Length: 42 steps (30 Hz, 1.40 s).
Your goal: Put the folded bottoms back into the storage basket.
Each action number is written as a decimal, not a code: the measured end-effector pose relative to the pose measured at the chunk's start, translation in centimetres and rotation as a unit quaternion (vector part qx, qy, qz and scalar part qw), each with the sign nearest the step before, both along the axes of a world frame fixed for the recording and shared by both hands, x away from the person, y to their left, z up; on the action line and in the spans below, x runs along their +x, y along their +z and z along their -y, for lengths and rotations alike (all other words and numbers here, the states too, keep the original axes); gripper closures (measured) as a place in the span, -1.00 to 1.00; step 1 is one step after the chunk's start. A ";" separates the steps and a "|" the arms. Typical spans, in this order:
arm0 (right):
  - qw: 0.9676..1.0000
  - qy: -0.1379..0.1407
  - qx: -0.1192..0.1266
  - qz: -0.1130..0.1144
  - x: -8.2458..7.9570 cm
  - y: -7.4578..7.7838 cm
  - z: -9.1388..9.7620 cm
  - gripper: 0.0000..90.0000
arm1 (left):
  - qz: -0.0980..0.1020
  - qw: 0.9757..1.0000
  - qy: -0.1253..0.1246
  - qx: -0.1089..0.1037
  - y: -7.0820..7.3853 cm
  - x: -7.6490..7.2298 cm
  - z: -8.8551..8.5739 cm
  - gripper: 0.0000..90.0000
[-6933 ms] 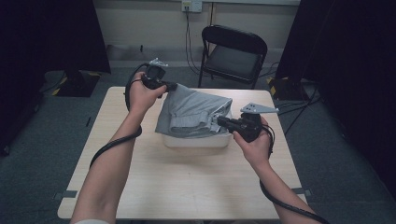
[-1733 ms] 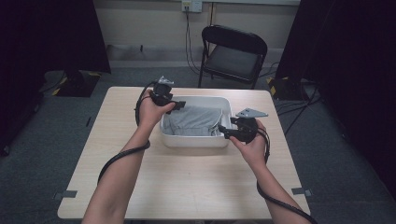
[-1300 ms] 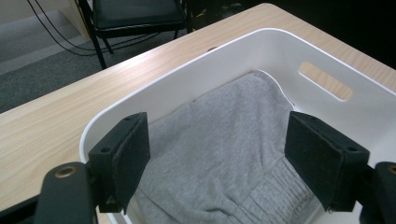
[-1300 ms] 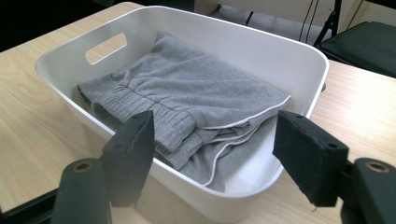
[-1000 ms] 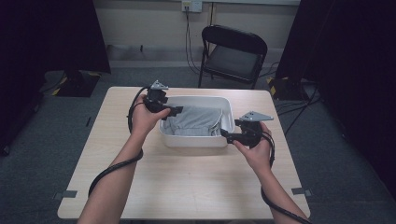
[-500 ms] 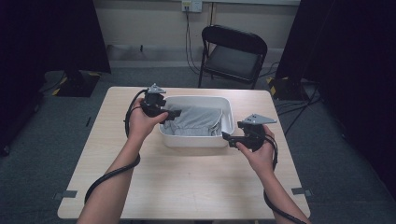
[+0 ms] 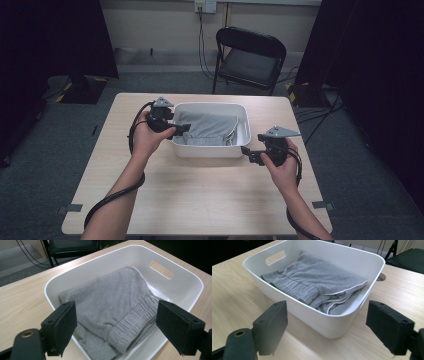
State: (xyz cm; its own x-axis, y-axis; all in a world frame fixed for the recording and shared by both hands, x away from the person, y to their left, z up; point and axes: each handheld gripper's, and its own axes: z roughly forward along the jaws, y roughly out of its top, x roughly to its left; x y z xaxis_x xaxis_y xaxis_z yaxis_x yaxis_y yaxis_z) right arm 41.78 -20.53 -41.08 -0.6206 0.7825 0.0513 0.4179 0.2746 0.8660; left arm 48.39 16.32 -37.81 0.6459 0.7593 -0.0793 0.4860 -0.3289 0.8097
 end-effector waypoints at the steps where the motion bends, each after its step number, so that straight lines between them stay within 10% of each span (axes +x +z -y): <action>1: 1.000 0.000 0.001 0.000 0.0 0.0 0.1 -0.61 | 0.000 1.000 0.000 -0.001 -0.1 -0.2 -0.1 -0.62; 42: 1.000 0.013 -0.006 -0.009 -1.9 -1.4 1.8 -0.62 | -0.023 0.999 -0.025 -0.009 -2.3 -4.4 -1.9 -0.64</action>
State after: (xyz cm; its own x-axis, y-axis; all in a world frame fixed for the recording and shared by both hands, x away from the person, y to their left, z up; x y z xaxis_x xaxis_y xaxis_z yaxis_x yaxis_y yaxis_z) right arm 39.87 -22.34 -42.50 -0.6396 0.7669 0.0529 0.4252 0.2956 0.8555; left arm 43.97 18.22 -40.15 0.6776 0.7251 -0.1226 0.5067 -0.3396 0.7924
